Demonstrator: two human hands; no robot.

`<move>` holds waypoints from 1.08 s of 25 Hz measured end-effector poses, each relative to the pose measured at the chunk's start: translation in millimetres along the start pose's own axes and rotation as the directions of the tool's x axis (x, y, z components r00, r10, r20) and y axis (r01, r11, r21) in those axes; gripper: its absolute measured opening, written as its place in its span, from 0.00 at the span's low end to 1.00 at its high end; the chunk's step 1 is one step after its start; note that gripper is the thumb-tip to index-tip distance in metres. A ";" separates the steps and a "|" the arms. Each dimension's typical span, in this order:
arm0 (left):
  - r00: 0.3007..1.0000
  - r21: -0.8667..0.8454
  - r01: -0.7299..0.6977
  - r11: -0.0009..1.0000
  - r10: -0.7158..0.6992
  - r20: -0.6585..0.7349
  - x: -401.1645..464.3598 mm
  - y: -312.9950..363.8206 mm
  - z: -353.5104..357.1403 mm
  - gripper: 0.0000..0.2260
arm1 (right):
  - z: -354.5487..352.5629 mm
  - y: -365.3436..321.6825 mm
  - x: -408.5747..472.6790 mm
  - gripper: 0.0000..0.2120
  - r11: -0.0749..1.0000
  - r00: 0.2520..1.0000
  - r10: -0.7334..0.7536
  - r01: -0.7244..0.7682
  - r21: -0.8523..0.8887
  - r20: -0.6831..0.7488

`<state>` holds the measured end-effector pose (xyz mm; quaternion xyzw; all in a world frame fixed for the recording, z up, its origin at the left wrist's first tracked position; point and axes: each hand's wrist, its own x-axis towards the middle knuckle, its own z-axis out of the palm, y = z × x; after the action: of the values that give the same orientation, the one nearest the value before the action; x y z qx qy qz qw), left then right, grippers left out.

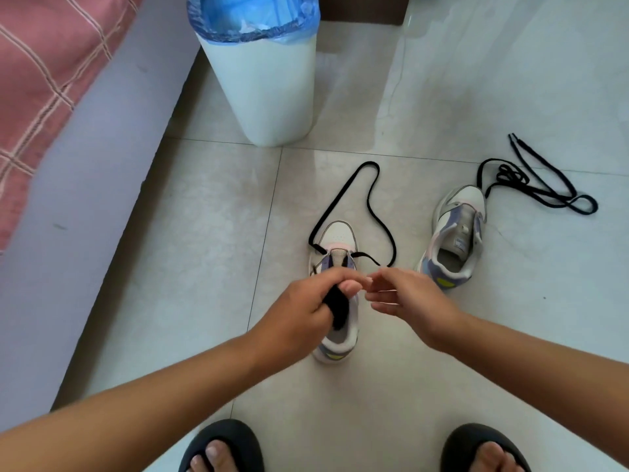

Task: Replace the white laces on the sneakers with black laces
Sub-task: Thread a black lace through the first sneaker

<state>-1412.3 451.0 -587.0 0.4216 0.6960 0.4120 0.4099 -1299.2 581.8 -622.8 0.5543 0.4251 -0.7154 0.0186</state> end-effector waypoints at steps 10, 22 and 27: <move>0.856 0.078 -0.108 0.991 0.053 0.515 -16.7 2.7 -26.8 0.22 | 49.4 -1.7 48.2 0.16 0.942 0.936 0.247 -0.293 0.164 0.253; 0.891 0.558 0.449 0.697 -0.391 -0.229 230.8 -84.3 -2.3 0.15 | 41.5 9.7 43.7 0.19 0.978 0.950 0.181 -0.147 -0.147 0.253; 0.905 0.665 0.401 0.630 -0.383 -0.183 255.5 -111.3 -9.8 0.11 | 40.9 9.2 44.4 0.21 0.973 0.965 0.117 -0.065 -0.221 0.234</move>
<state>-1527.9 651.1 -743.2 0.3765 0.8778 0.0295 0.2946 -1343.5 569.9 -663.1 0.4754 0.4672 -0.7275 0.1629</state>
